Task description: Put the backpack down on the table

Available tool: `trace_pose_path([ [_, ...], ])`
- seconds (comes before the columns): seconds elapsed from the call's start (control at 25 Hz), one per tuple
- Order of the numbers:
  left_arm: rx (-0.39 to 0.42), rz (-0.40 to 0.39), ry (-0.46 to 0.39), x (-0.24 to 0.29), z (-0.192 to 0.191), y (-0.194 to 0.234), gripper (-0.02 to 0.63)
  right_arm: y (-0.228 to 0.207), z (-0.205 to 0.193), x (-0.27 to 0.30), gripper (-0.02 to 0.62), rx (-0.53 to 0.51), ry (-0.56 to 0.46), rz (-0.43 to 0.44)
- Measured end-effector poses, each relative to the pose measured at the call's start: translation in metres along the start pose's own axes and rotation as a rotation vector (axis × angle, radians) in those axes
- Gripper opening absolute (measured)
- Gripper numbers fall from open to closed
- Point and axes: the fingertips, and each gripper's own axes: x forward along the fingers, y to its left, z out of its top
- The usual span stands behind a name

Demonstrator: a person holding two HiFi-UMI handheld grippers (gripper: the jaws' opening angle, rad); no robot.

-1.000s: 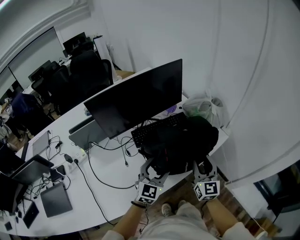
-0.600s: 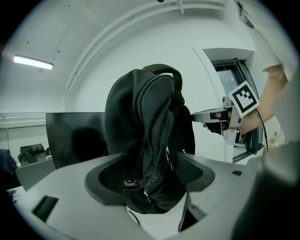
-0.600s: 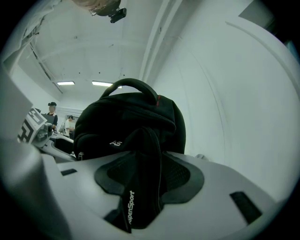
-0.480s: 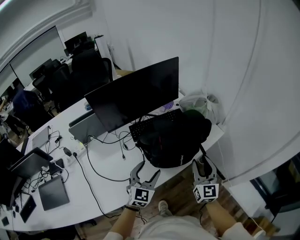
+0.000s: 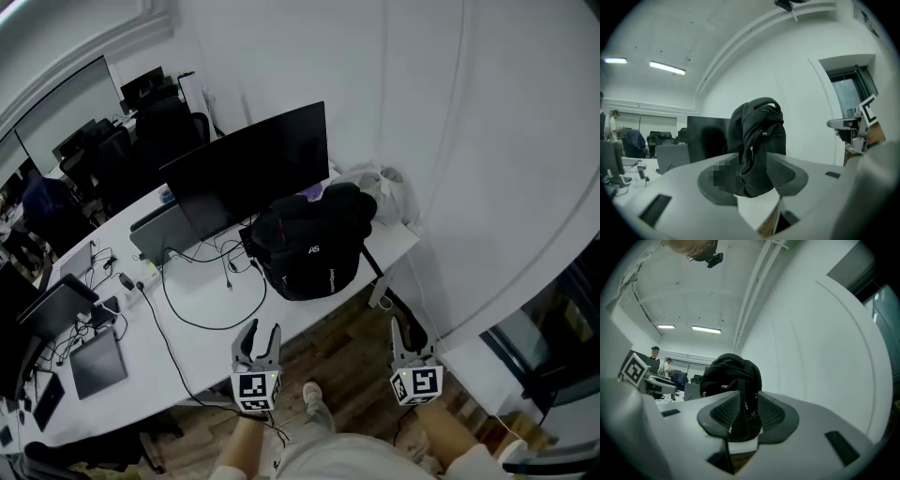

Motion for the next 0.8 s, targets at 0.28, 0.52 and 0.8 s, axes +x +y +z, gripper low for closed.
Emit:
trace_pose_path([
  [0.28, -0.078, 0.063, -0.019, -0.090, 0.014, -0.034, 0.053, -0.009, 0.005, -0.099, 0.080, 0.018, 0.022, -0.016],
  [0.52, -0.074, 0.081, -0.053, -0.145, 0.039, -0.057, 0.009, -0.002, 0.020, -0.152, 0.040, 0.068, 0.008, 0.002],
  [0.8, -0.034, 0.052, -0.046, -0.187, 0.053, -0.073, 0.009, 0.019, 0.026, -0.194, 0.026, 0.099, 0.022, 0.059],
])
